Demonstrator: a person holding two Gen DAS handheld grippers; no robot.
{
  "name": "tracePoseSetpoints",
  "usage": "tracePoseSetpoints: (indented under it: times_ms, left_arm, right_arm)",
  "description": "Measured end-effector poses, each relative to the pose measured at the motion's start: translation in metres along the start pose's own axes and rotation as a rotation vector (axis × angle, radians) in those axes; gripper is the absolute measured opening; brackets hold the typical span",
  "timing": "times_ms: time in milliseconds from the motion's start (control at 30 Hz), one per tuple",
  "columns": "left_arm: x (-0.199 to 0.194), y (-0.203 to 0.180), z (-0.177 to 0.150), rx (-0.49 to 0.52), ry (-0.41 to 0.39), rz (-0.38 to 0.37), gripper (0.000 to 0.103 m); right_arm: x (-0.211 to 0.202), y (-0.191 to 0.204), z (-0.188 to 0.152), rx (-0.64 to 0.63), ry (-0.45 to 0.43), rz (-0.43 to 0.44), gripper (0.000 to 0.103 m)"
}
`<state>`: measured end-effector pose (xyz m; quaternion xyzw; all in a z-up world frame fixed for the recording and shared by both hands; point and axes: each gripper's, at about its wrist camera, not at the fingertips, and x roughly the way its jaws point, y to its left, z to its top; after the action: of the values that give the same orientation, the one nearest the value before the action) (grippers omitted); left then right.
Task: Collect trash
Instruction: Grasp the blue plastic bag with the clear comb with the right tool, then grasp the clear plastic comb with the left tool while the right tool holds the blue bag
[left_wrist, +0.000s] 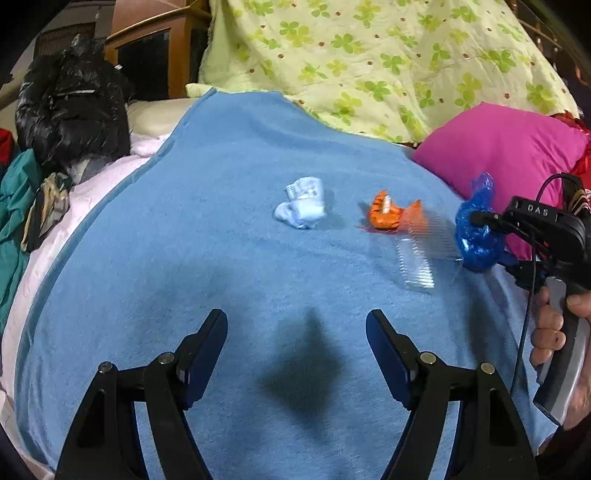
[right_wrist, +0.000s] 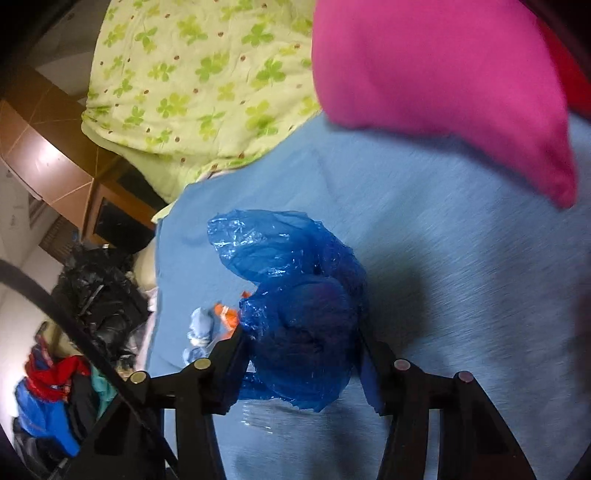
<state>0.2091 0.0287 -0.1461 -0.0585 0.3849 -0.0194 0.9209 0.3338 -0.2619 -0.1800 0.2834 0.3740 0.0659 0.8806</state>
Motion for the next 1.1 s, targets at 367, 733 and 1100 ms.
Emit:
tracePoseSetpoints:
  times_ms: [367, 733, 1100]
  left_arm:
    - [0.024, -0.055, 0.021, 0.064, -0.015, -0.158, 0.078]
    - [0.061, -0.081, 0.039, 0.052, 0.027, -0.193, 0.078]
    - [0.073, -0.084, 0.041, 0.048, 0.050, -0.270, 0.044]
  right_arm:
    - [-0.030, -0.022, -0.009, -0.088, 0.068, -0.090, 0.055]
    - [-0.036, -0.018, -0.026, -0.183, 0.085, -0.126, 0.055]
    - [-0.038, -0.013, -0.030, -0.224, 0.076, -0.157, 0.055]
